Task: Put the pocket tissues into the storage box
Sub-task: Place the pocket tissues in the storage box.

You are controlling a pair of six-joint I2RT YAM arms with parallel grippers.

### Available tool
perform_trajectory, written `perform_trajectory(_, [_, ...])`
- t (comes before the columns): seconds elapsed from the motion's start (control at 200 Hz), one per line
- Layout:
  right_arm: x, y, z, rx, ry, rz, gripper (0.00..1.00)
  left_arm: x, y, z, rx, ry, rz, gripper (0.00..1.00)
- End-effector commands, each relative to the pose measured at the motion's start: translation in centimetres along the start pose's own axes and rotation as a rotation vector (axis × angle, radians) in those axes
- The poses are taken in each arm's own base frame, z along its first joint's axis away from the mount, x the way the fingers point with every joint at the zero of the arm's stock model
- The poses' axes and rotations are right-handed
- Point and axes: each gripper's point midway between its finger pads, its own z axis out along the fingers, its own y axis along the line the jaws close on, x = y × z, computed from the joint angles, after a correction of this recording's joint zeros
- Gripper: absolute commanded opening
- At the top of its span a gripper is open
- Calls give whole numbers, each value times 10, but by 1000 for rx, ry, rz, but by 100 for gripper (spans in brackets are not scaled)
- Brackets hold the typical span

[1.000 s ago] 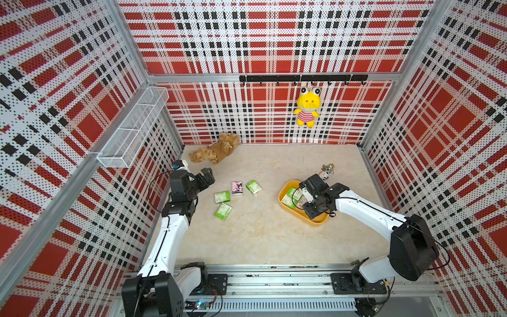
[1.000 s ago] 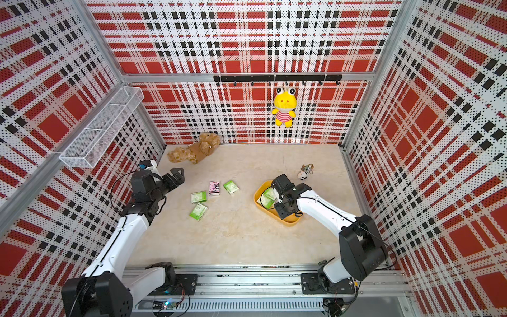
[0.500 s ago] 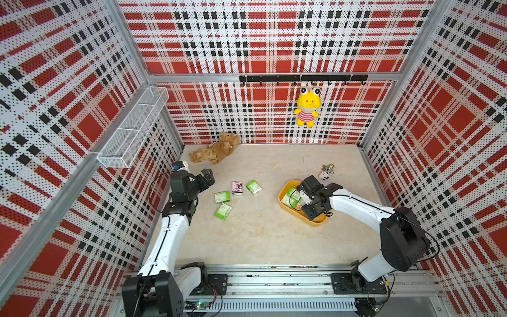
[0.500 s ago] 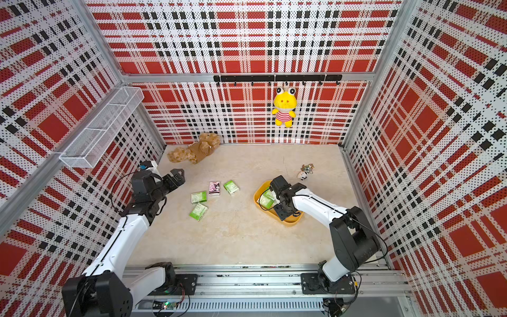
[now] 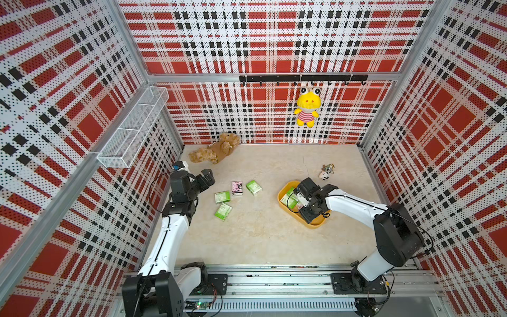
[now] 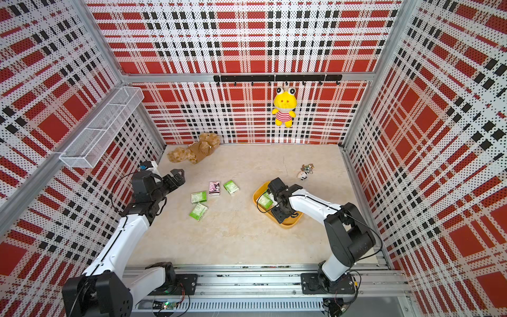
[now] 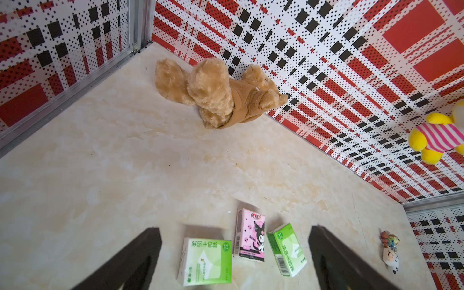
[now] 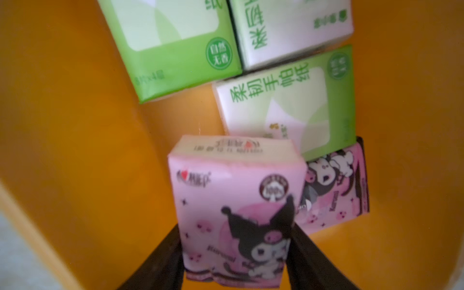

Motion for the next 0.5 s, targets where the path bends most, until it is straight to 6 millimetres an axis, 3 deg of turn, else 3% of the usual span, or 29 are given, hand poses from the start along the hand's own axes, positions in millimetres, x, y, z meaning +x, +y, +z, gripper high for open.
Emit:
perform_trajectory(0.0, [-1,0,0,11,7,-2,74,-4,1,-1,2,-19,17,99])
perform_trajectory(0.185, [-17,-3,-25,11,-70,14,81,-4,2,1,1,-15,14,99])
perform_trajectory(0.496, [-52,-16,-73,-51,-218,119,83,-7,-1,0,10,-21,13,99])
